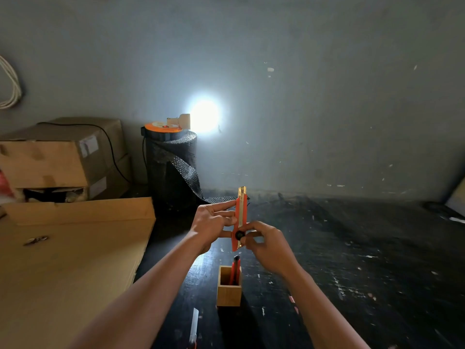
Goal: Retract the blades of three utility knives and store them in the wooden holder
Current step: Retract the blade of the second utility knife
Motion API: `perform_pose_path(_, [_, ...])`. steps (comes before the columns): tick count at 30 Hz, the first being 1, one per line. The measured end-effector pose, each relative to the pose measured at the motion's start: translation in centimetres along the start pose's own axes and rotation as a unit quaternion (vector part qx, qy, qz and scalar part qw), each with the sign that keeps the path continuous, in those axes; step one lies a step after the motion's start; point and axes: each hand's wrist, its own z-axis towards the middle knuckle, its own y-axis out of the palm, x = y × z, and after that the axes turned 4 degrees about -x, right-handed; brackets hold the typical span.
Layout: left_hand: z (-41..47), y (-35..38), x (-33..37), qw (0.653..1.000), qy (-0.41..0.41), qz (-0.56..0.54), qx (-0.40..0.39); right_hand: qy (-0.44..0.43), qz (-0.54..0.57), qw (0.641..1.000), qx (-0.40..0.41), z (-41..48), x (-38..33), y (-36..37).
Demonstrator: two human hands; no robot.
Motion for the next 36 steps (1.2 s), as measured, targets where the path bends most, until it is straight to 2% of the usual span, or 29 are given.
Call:
perform_pose_path(12, [0.8, 0.7, 1.7, 0.999, 0.029, 0.014, -0.012, 0.005, 0.043, 0.998, 0.052, 1.4, -0.5, 0.6])
perform_pose_path(16, [1.3, 0.3, 1.6, 1.000, 0.030, 0.006, 0.002, -0.023, 0.016, 0.999, 0.038, 1.6, -0.4, 0.5])
perform_pose_path(22, [2.0, 0.4, 1.3, 0.999, 0.035, 0.007, 0.000, -0.005, 0.026, 0.998, 0.054, 2.2, -0.1, 0.8])
perform_pose_path(27, [2.4, 0.1, 1.3, 0.999, 0.034, 0.003, 0.006, -0.028, 0.015, 0.999, 0.035, 2.6, 0.1, 0.6])
perform_pose_path(36, [2.5, 0.0, 1.2, 1.000, 0.030, 0.005, 0.000, -0.001, 0.020, 0.999, 0.043, 2.9, 0.0, 1.0])
